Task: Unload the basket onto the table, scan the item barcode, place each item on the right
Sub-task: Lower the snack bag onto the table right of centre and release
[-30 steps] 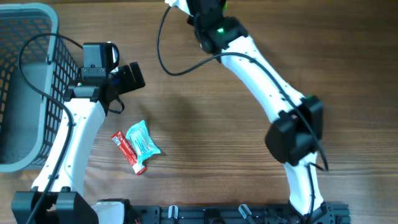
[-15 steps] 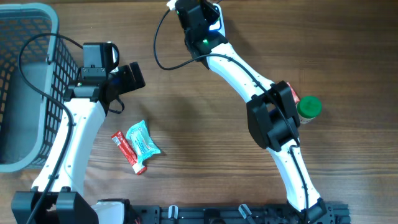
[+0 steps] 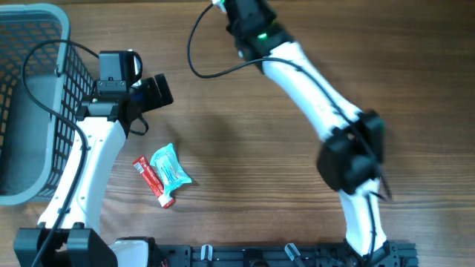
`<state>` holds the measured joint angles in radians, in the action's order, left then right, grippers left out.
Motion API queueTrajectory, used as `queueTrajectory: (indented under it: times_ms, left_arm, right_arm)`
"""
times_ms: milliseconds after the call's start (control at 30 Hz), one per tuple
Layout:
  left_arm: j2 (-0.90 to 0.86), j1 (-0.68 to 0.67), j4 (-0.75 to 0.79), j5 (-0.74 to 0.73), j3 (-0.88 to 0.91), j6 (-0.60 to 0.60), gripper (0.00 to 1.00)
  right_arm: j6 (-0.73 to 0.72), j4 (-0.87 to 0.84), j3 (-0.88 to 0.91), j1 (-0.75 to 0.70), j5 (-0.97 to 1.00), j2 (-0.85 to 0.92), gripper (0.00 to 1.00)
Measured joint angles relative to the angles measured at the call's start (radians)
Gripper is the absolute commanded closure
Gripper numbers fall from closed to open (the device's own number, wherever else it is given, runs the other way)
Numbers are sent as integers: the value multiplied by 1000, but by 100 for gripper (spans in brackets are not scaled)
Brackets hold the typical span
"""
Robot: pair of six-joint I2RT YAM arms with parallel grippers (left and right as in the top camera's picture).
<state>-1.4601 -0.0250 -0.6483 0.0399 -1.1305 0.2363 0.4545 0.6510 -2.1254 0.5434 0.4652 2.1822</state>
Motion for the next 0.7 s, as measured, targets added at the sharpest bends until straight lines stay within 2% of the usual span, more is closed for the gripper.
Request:
queueTrajectory:
  times_ms: [100, 167, 200, 267, 367, 400, 467, 533, 700]
  left_arm:
    - [-1, 0, -1, 0, 0, 0, 0]
    - [-1, 0, -2, 0, 0, 0, 0]
    - [-1, 0, -1, 0, 0, 0, 0]
    - [-1, 0, -1, 0, 0, 0, 0]
    - [-1, 0, -2, 0, 0, 0, 0]
    - [-1, 0, -2, 0, 0, 0, 0]
    - [-1, 0, -2, 0, 0, 0, 0]
    - [-1, 0, -2, 0, 0, 0, 0]
    - [-1, 0, -2, 0, 0, 0, 0]
  right_arm:
    - [-72, 500, -22, -75, -259, -216, 95]
    - [-63, 773, -14, -147, -440, -215, 96]
    - [-56, 810, 33, -177, -499, -206, 96]
    - [-47, 827, 193, -221, -584, -184, 92]
    - [-33, 738, 402, -224, -602, -178, 90]
    - [-31, 704, 474, -222, -578, -172, 85]
    - [-28, 637, 557, -223, -503, -170, 43]
    - [-31, 565, 585, -224, -457, -170, 27]
    - [-137, 474, 586, -224, -275, -170, 24]
